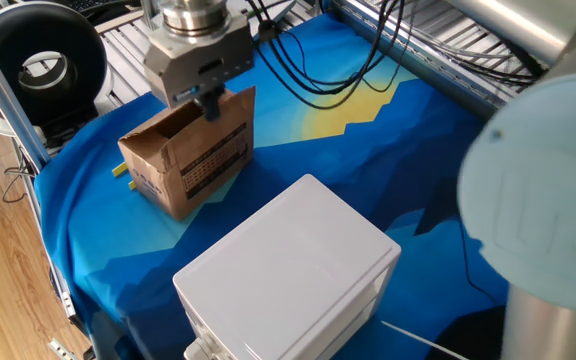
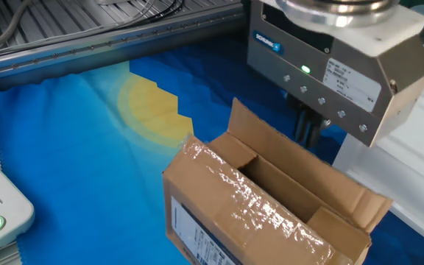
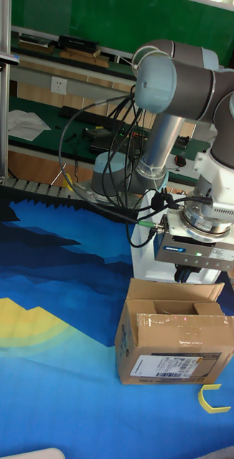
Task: Cover the box
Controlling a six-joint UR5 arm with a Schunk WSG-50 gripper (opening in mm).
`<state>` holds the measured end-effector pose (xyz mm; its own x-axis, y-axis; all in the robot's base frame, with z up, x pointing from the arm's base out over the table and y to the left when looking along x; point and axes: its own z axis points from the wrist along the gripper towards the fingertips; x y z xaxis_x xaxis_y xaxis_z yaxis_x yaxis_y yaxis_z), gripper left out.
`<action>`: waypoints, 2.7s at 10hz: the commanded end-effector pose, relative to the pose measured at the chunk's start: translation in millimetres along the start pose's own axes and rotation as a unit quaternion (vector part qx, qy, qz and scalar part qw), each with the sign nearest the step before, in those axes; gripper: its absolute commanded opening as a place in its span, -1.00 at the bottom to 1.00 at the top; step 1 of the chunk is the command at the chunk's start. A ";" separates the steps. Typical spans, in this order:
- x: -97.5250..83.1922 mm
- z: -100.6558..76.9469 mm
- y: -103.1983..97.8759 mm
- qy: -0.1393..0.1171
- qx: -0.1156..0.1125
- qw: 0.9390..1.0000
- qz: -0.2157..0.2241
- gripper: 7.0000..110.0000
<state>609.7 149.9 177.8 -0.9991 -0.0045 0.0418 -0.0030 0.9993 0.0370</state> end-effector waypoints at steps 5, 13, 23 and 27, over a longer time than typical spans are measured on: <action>-27.5 27.3 5.1 -0.019 -0.006 1.000 -0.009 -1.00; -38.7 65.8 0.1 -0.010 -0.003 1.000 -0.007 -1.00; -35.3 66.4 -0.2 -0.004 0.000 1.000 -0.006 -1.00; -18.1 35.7 4.1 0.011 -0.009 1.000 -0.006 -1.00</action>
<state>635.0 151.4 123.3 -0.9987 -0.0205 0.0476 -0.0189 0.9993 0.0336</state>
